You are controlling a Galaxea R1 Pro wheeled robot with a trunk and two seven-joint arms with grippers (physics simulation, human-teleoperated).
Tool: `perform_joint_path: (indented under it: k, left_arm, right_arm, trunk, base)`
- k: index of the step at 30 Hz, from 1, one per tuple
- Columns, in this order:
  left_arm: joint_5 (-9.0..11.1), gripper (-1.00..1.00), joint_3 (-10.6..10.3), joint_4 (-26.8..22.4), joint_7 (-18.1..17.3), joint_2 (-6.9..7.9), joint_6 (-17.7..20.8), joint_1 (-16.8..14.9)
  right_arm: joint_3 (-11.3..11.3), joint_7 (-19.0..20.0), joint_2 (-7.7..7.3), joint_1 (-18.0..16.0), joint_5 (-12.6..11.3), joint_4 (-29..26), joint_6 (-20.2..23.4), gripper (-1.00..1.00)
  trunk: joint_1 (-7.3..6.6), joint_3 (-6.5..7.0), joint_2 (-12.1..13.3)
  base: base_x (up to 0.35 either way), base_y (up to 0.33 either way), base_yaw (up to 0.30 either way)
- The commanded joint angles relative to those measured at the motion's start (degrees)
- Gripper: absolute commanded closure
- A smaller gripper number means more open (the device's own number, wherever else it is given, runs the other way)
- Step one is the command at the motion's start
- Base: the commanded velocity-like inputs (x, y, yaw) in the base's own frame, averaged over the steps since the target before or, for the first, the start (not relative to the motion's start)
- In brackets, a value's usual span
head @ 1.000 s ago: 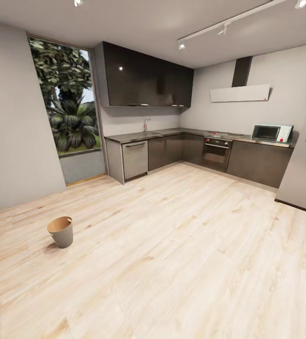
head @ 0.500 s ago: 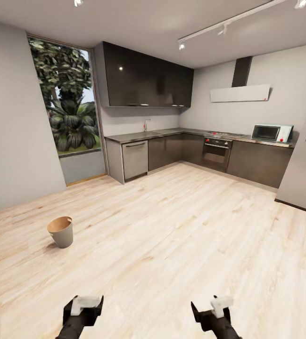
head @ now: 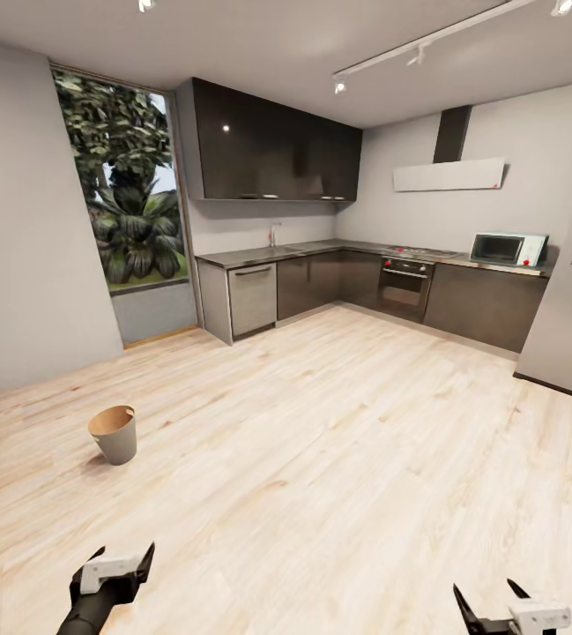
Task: Put the three can of soda from the living room inside the tash can in the kitchen.
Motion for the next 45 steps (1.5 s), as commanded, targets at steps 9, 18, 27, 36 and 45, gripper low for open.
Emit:
perform_joint_path:
  k: [9, 18, 27, 36, 45]
  left_arm:
    - [-0.2, -1.00, 1.9, 7.6, -1.9, -0.29, -1.4, -0.2]
    - [-0.4, -1.00, 1.8, 9.3, -1.8, -0.27, -1.4, -0.3]
    - [-0.3, -1.00, 1.6, 11.8, -1.7, -0.27, -1.5, -0.5]
    - [-0.3, -1.00, 1.6, 12.6, -1.7, -0.26, -1.5, -0.5]
    - [-0.3, -1.00, 1.6, 12.6, -1.7, -0.34, -1.5, -0.5]
  right_arm:
    - [-2.5, 8.0, -0.30, 0.4, -7.6, 0.7, -2.3, -1.00]
    - [-2.1, 7.0, 0.08, 0.2, -7.4, 1.1, -2.2, -1.00]
    - [-1.5, 6.7, 0.49, 0.1, -7.2, 1.1, -2.2, -1.00]
    - [-1.5, 6.7, 0.64, 0.1, -7.2, 1.2, -2.3, -1.00]
    - [-1.4, 6.7, 0.67, 0.1, -7.1, 1.2, -2.3, -1.00]
  trunk:
    - [0.00, 0.00, 0.0]
    - [0.00, 0.00, 0.0]
    - [0.00, 0.00, 0.0]
    - [0.00, 0.00, 0.0]
    - [0.00, 0.00, 0.0]
  base:
    - [0.000, 0.000, 0.000]
    - [0.000, 0.000, 0.000]
    - [0.000, 0.000, 0.113]
    - [0.000, 0.000, 0.233]
    - [0.000, 0.000, 0.246]
